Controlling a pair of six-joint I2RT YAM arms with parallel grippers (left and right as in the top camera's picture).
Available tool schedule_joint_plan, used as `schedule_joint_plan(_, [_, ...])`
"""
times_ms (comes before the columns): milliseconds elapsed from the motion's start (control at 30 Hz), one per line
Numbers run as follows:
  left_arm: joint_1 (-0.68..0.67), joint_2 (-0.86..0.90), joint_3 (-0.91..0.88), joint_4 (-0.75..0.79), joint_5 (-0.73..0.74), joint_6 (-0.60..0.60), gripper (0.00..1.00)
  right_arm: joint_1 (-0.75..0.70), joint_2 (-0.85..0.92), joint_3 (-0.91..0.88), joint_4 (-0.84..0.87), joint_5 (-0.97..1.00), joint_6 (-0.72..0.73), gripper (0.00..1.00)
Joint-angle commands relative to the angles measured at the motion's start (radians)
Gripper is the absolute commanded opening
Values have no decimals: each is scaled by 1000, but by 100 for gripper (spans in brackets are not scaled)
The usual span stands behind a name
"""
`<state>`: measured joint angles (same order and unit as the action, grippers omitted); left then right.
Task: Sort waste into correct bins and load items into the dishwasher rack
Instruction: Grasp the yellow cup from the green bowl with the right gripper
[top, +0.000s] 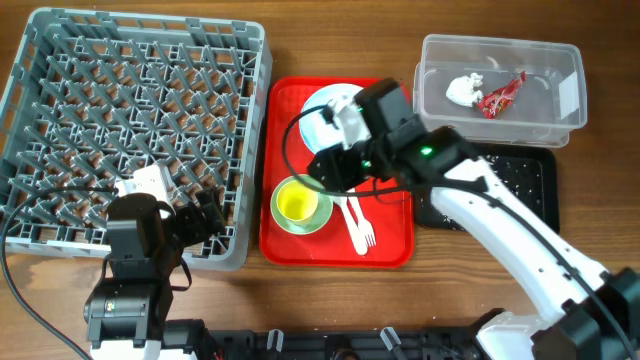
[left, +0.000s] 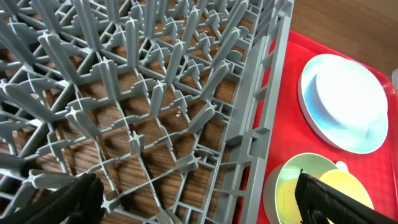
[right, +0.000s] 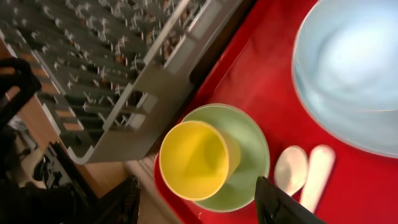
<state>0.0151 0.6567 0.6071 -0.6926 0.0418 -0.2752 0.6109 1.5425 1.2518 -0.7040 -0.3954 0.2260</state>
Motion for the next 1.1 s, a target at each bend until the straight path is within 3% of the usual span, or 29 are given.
schedule_joint_plan(0, [5, -1, 19, 2, -9, 5, 100, 57, 72, -4, -37, 108, 154, 56])
schedule_joint_plan(300, [5, -1, 19, 2, -9, 5, 100, 76, 265, -4, -56, 124, 249, 29])
schedule_joint_plan(433, [5, -1, 19, 3, -9, 5, 100, 76, 273, -3, -50, 124, 249, 5])
schedule_joint_plan(600, [5, -1, 19, 5, 14, 5, 100, 40, 200, 41, -98, 134, 245, 4])
schedule_joint_plan(767, [5, -1, 19, 77, 300, 5, 100, -131, -2, 77, -135, 115, 233, 4])
schedule_joint_plan(900, [5, 29, 19, 182, 520, -51, 100, -222, -14, 76, -144, -207, 89, 4])
schedule_joint_plan(1067, [5, 124, 19, 354, 806, -52, 100, -227, 11, 76, -142, -642, -96, 4])
